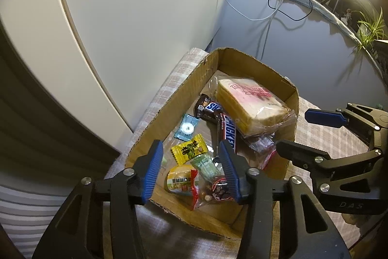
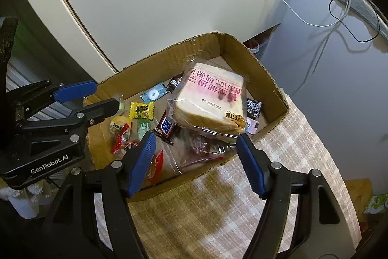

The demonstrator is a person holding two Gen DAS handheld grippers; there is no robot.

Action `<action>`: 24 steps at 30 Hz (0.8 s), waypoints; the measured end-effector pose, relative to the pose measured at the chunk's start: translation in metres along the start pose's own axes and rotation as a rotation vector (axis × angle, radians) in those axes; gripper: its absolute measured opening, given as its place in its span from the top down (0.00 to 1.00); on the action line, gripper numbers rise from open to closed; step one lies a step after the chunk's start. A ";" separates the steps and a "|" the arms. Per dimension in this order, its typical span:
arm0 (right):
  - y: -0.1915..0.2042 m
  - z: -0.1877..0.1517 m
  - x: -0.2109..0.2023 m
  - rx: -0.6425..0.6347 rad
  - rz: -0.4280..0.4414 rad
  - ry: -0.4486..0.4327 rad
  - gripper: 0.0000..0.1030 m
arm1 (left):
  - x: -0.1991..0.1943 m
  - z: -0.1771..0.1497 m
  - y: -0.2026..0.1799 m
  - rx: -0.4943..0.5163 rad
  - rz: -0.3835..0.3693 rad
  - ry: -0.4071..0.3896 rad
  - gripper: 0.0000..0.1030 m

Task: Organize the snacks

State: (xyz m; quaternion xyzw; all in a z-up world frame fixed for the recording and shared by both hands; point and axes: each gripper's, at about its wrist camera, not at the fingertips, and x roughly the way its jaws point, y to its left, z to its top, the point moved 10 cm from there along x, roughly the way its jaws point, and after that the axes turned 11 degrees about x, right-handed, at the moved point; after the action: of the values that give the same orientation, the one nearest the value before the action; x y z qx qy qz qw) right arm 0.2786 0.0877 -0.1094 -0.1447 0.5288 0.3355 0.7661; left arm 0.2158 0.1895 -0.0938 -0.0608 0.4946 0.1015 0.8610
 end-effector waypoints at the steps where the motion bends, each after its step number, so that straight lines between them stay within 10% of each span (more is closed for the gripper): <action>1: -0.001 -0.001 -0.001 0.003 -0.006 -0.002 0.30 | 0.000 -0.001 0.000 0.000 0.000 0.001 0.54; 24: -0.008 -0.010 -0.048 0.010 -0.078 -0.093 0.30 | -0.025 -0.009 -0.007 -0.009 0.018 -0.016 0.40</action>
State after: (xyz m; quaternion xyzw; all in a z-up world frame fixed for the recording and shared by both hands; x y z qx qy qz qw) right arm 0.2667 0.0593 -0.0711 -0.1455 0.4883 0.3089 0.8031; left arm 0.1977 0.1783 -0.0762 -0.0594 0.4879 0.1118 0.8637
